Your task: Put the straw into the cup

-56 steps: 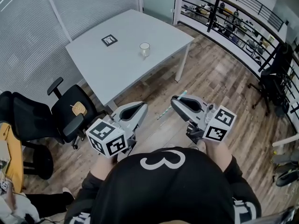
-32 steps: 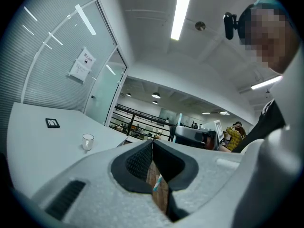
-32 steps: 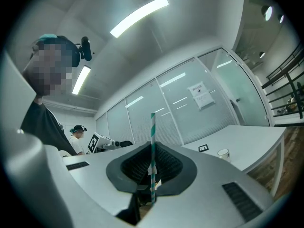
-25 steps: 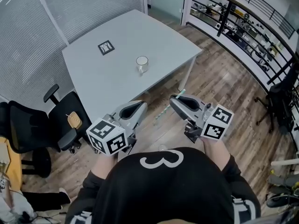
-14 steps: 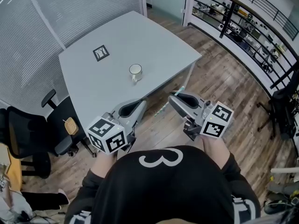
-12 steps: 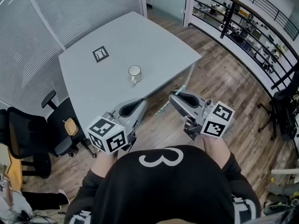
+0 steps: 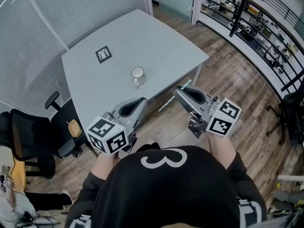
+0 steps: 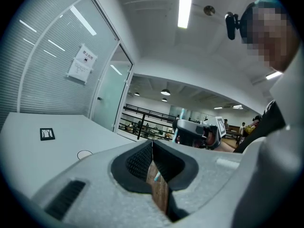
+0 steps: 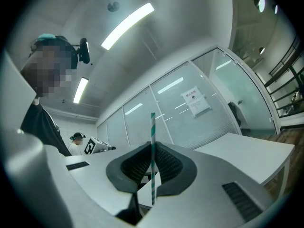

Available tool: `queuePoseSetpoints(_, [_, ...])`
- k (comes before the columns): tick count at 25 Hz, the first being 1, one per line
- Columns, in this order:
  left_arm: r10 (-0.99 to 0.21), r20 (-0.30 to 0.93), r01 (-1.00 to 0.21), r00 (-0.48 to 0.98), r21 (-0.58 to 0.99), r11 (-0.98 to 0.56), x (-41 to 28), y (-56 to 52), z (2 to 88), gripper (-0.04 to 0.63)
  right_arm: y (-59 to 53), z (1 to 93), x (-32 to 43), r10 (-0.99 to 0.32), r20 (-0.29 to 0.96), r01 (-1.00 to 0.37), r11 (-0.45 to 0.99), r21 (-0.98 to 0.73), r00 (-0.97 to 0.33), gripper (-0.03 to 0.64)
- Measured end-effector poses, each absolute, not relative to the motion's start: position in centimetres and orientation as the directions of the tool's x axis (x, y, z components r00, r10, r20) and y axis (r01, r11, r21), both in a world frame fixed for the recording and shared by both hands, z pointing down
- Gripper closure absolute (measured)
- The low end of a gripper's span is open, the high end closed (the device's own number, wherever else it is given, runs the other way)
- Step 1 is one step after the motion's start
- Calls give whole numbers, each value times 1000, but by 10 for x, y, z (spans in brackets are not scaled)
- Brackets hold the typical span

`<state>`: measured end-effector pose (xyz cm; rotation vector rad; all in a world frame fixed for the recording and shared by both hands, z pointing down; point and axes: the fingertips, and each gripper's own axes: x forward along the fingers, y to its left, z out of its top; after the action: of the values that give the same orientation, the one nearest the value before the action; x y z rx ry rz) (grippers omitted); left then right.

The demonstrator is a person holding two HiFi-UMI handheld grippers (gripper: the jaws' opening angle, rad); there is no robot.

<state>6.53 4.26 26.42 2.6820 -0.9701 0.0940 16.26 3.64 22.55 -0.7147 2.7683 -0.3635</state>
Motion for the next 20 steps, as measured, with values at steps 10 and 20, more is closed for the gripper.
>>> queuePoseSetpoints(10, [-602,175,-625,779,287,-726,47,-19,268,578,-23,229,144,-514,-156,-447,833,-326,-843,584])
queuePoseSetpoints(20, [-588,196,-617,785,333,-713,17,-90,289,578,-95,244,113,-534,-134,-459,809,-367,-835,584])
